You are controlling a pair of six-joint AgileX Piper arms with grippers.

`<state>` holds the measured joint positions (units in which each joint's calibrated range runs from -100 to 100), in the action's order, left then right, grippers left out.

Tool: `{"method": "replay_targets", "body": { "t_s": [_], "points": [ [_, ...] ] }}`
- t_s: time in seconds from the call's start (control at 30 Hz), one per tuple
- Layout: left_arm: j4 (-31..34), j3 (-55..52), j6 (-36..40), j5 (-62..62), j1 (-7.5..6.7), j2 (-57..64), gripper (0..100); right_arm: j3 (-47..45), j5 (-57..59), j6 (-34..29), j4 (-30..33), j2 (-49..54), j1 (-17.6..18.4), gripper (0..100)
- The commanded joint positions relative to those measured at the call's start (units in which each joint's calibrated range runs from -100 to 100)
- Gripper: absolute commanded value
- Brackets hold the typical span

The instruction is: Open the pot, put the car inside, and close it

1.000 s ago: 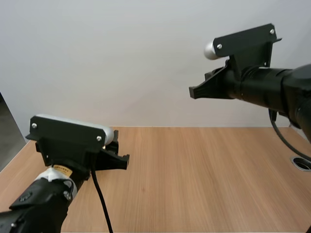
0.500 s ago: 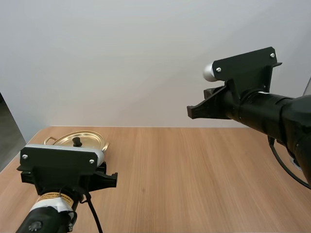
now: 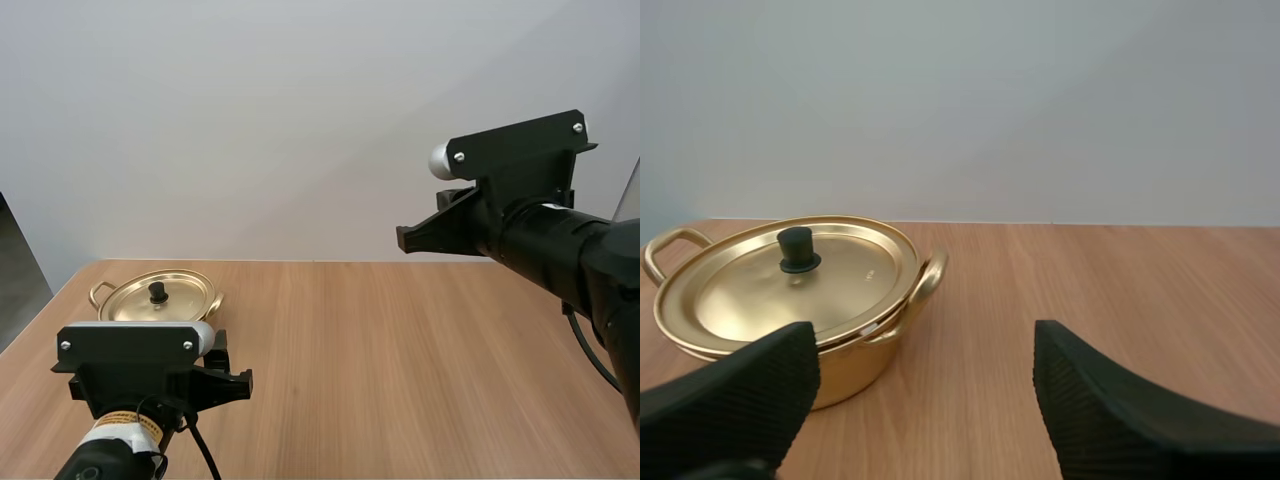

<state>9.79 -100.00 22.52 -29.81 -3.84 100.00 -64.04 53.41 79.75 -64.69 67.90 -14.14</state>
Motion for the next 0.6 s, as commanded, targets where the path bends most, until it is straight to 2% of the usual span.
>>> {"method": "replay_targets", "body": {
  "t_s": [0.0, 0.47, 0.57],
  "points": [
    [-2.21, 0.0, -0.24, 1.63, -0.05, 0.0, 100, -0.05, 0.01, 0.0, -0.24, 0.04, -0.02, 0],
    [-2.34, 0.0, -0.24, -0.23, -0.05, 0.0, 100, -0.05, -1.26, 0.19, -1.93, 0.04, -0.02, 0],
    [-2.34, 0.0, -0.33, -0.23, -0.05, 0.0, 100, -0.05, -1.26, 2.19, -3.3, 0.04, -0.02, 0]
  ]
}}
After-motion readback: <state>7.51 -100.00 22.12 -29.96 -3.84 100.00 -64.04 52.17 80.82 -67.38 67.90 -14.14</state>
